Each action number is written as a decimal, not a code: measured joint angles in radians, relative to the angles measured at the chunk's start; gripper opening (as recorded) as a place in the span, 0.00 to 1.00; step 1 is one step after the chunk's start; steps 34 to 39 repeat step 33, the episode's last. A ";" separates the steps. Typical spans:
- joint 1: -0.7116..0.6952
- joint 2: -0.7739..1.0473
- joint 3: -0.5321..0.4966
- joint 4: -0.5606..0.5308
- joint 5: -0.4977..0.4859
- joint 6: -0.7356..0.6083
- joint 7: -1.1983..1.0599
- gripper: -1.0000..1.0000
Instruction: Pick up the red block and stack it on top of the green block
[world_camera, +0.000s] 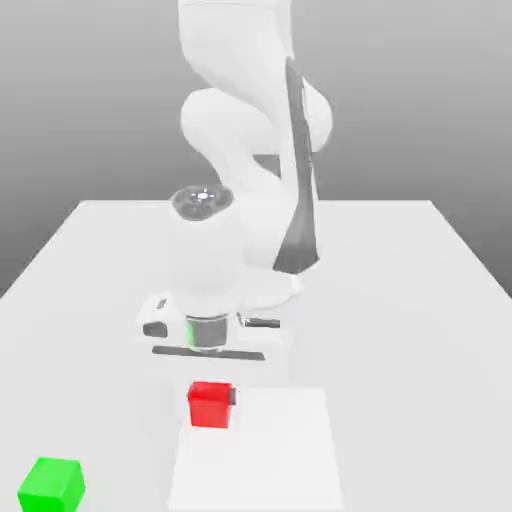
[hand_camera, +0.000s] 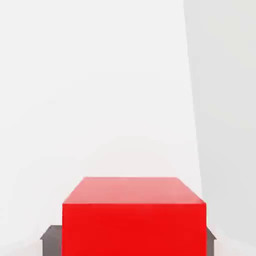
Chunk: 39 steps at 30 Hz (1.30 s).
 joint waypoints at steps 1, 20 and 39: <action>-0.007 0.016 0.008 0.002 0.004 0.014 -0.003 0.00; -0.123 -0.050 -0.083 0.332 -0.020 -0.397 -0.121 0.00; -0.206 0.187 -0.090 0.559 0.035 -0.377 -0.245 1.00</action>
